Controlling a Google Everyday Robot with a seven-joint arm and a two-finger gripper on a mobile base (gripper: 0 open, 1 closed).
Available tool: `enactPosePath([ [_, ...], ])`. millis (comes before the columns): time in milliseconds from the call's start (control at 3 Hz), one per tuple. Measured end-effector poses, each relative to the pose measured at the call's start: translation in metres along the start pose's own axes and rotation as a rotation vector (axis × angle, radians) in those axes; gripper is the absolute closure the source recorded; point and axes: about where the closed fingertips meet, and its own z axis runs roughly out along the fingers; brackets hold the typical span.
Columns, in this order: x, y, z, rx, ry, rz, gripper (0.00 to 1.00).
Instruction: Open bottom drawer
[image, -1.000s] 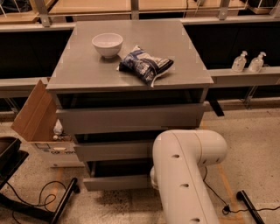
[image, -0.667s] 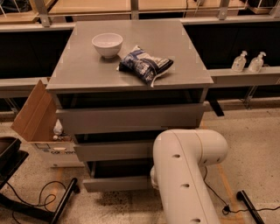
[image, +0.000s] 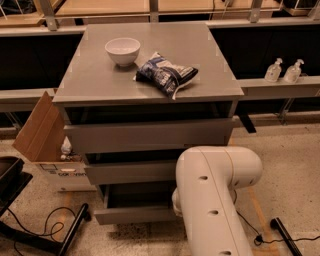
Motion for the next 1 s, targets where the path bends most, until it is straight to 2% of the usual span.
enactPosePath([
  [667,0.0,-0.0001,-0.0007,0.0,0.0,0.0,1.0],
  [1000,0.0002,0.0012,0.0002,-0.002,0.0,0.0,0.82],
])
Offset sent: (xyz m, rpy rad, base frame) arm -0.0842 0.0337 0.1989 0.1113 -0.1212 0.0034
